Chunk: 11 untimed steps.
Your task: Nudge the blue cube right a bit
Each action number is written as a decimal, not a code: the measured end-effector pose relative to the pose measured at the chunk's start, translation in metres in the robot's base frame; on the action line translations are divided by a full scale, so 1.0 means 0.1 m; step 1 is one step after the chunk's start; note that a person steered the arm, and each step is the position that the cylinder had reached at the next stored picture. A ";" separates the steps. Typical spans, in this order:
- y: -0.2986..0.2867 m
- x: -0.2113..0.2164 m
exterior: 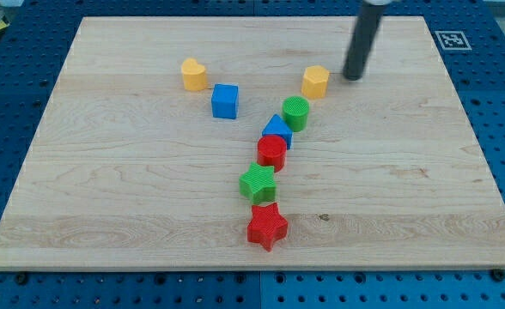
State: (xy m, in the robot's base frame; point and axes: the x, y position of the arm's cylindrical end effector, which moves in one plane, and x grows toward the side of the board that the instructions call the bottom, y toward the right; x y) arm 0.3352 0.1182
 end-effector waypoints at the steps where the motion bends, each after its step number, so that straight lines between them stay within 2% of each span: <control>1: -0.42 -0.14; 2: -0.71 -0.32; 4: -2.62 -0.37; 5: -3.32 -0.24; 6: -3.23 0.25; 7: -2.82 0.48; 9: -2.66 0.55; 11: -1.97 0.63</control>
